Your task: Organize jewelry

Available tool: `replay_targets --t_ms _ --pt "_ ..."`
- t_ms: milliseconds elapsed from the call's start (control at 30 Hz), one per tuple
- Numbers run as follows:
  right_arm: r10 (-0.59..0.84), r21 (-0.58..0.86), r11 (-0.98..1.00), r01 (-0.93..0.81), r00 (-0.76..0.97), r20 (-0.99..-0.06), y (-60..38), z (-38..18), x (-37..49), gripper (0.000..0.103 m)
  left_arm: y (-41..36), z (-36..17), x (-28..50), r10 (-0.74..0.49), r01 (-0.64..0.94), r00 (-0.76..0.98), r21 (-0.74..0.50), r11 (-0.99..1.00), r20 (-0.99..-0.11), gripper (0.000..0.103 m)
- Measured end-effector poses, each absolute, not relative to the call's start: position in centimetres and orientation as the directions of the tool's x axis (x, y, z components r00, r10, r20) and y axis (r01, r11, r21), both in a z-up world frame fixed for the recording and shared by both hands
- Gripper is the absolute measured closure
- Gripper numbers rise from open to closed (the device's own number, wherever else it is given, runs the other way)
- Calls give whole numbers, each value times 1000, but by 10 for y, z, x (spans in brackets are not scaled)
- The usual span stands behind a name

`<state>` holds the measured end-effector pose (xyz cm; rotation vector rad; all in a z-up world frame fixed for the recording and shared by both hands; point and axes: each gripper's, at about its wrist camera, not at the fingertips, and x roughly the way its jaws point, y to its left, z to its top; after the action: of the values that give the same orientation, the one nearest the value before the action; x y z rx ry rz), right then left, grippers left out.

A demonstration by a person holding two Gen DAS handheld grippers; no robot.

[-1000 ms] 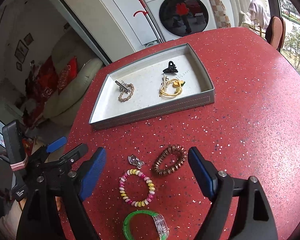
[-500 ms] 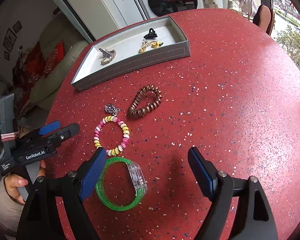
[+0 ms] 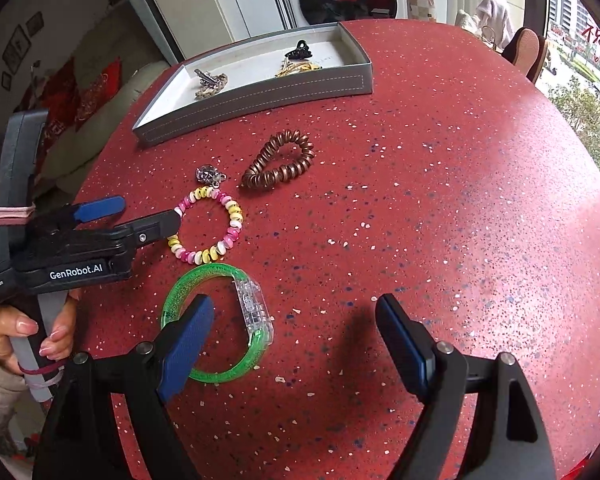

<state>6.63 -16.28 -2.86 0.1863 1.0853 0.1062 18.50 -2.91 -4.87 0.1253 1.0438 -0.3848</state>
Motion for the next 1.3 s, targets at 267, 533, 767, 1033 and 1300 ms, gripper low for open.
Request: replay_targets --t_ms 267,533,767,1033,1300 --pt "130 116 991 -59 446 -886 -139 -35 70 28 -43 -53 186 -200 384 461 -9 923 -865 1" --pt "53 -3 993 -120 461 -886 -120 -39 71 49 -54 -48 176 -232 438 470 -3 899 -852 26" --pt "67 4 991 -137 458 -886 -115 -37 71 70 -63 -45 170 -268 492 449 -14 871 -853 56" --pt "68 4 990 -139 465 -883 -116 -37 69 92 -57 -43 168 -309 496 429 -65 866 -849 75" --pt "92 49 994 -102 479 -873 -134 -27 70 92 -43 -30 170 -352 471 447 -118 874 -822 75"
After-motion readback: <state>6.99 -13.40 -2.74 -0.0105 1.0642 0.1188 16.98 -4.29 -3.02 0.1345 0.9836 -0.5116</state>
